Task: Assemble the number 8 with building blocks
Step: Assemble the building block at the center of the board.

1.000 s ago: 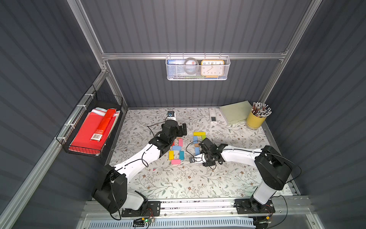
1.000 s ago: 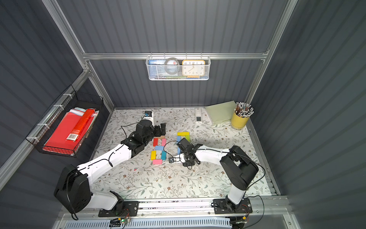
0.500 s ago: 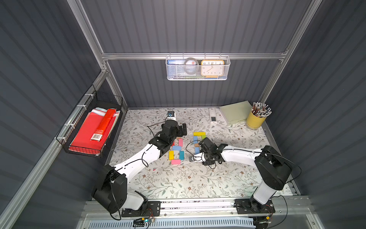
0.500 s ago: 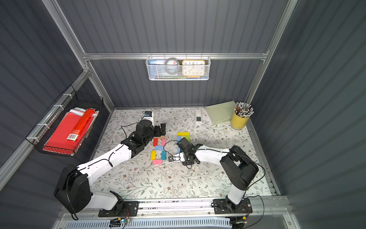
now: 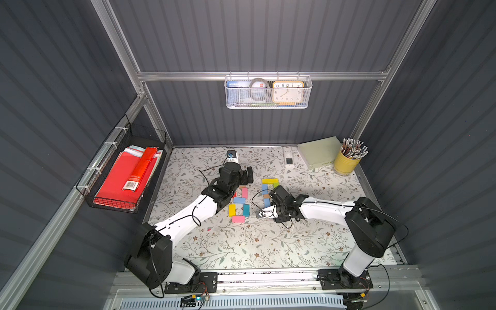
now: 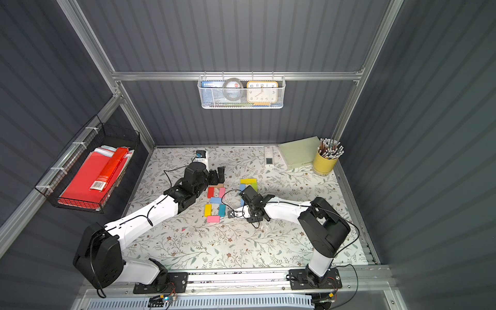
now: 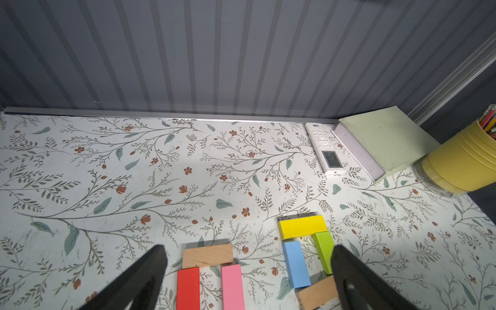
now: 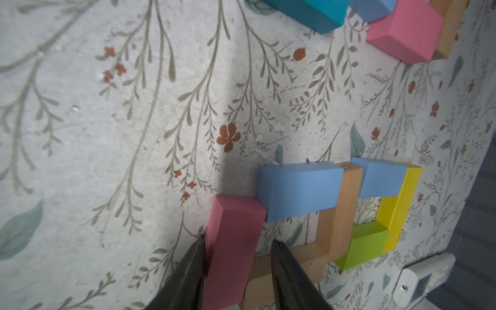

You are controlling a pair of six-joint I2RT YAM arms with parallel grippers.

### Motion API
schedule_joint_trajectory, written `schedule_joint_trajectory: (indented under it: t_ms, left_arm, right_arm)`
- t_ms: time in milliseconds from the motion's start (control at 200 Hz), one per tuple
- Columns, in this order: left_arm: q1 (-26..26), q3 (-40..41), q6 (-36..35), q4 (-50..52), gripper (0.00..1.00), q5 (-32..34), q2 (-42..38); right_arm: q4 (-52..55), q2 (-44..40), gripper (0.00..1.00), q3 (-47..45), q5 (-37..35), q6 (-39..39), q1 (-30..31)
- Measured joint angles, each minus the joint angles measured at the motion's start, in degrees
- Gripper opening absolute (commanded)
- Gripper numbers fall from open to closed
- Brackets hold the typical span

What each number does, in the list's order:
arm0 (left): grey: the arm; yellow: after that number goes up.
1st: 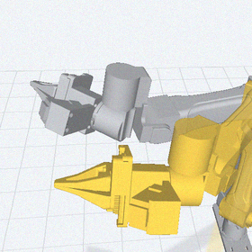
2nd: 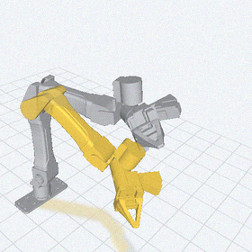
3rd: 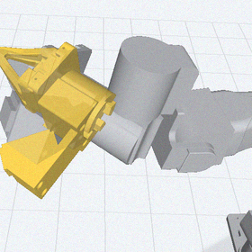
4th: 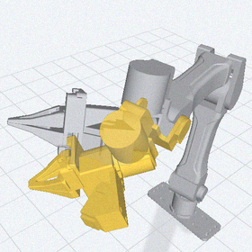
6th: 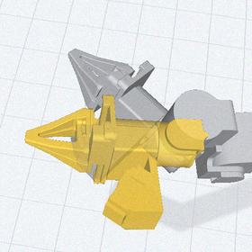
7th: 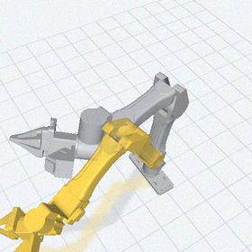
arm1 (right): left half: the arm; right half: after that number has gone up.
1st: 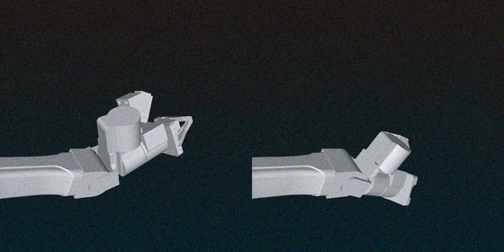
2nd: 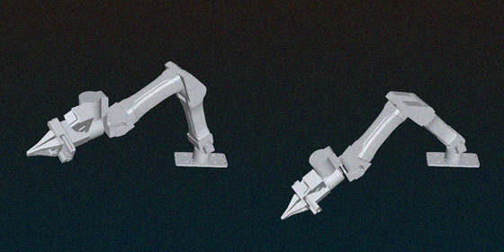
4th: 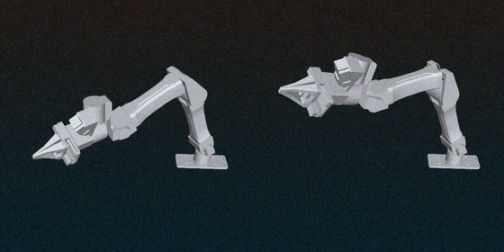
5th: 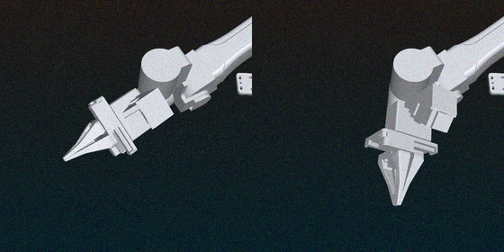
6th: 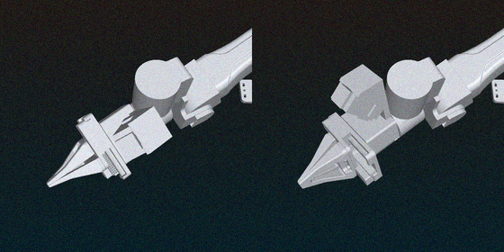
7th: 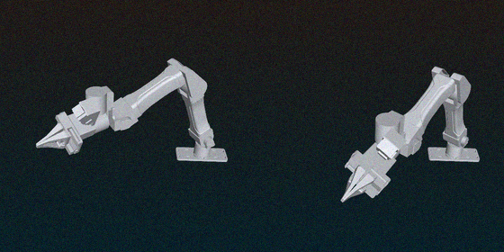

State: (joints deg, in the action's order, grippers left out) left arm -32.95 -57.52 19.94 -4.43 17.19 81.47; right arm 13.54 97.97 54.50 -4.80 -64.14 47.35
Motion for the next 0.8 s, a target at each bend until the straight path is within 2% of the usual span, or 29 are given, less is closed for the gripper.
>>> schedule_joint_trajectory:
  t_ms: [255, 460, 625, 800]
  left_arm:
    - [0.0, 0.0, 0.0, 0.0, 0.99, 0.02, 0.0]
    - [0.0, 0.35, 0.0, -0.09, 0.99, 0.59, 0.0]
    - [0.0, 2.1, 0.04, -0.35, 0.99, 2.05, -0.57]
    - [0.0, 5.16, 0.0, -3.5, 0.99, 6.36, -4.26]
  right_arm:
    - [-0.85, -0.85, 0.51, -0.39, 1.57, 0.28, -0.02]
    - [-3.8, -8.7, 0.64, -1.75, 6.12, 4.48, -0.35]
    - [-10.49, -17.29, 0.77, -5.27, 11.78, 12.83, -2.19]
    - [-19.54, -27.85, 0.88, -12.22, 18.14, 26.97, -7.56]
